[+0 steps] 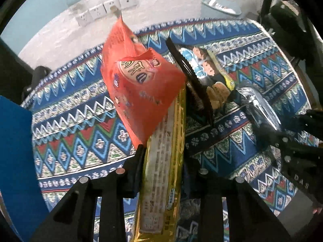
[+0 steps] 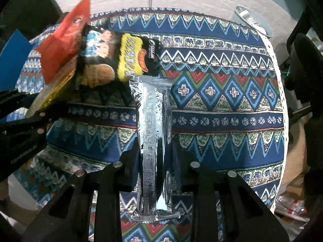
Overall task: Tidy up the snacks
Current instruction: 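Lift the yellow bar and silver bar with both tools over the box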
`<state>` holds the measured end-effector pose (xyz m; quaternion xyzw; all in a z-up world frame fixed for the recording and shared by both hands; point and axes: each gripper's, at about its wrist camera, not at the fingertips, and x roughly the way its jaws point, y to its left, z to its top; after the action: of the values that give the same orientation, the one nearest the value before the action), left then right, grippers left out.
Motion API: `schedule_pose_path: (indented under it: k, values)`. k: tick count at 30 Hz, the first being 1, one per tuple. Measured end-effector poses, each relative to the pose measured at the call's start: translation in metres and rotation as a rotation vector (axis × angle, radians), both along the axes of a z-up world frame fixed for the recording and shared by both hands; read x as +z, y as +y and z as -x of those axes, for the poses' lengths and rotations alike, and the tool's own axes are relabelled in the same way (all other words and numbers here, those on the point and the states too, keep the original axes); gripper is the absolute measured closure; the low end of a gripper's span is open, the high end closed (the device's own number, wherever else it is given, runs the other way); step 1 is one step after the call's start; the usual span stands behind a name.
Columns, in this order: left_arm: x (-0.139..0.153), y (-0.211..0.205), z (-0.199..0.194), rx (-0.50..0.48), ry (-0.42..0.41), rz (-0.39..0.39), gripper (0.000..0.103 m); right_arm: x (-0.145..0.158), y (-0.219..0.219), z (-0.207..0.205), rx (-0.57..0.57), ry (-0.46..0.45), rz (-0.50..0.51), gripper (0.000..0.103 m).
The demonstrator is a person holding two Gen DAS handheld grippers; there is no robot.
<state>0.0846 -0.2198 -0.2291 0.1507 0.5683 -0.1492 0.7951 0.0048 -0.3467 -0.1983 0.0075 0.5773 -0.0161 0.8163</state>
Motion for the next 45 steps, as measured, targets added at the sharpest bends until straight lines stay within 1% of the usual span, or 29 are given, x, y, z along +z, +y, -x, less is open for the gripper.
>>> schedule_pose_path:
  k: [6, 8, 13, 18, 23, 31, 45]
  values:
    - [0.020, 0.027, 0.015, -0.014, -0.041, 0.027, 0.071, 0.020, 0.008, -0.001, 0.006, -0.027, -0.023, 0.076]
    - [0.033, 0.032, 0.026, -0.010, -0.045, 0.036, 0.071, 0.025, 0.006, 0.004, 0.003, -0.035, -0.038, 0.076]
    - [0.051, 0.052, 0.047, 0.008, -0.049, 0.062, 0.071, 0.041, 0.015, 0.007, 0.013, -0.064, -0.037, 0.076]
    - [0.072, 0.071, 0.066, -0.007, -0.090, 0.094, 0.071, 0.057, 0.028, 0.012, 0.023, -0.091, -0.037, 0.076]
    - [0.092, 0.083, 0.077, -0.014, -0.127, 0.127, 0.071, 0.069, 0.043, 0.016, 0.044, -0.112, -0.034, 0.076]
    - [0.119, 0.107, 0.085, 0.018, -0.159, 0.163, 0.071, 0.087, 0.064, 0.017, 0.074, -0.139, -0.028, 0.076]
    - [0.156, 0.164, 0.082, 0.089, -0.262, 0.131, 0.071, 0.121, 0.106, 0.011, 0.131, -0.175, -0.037, 0.076]
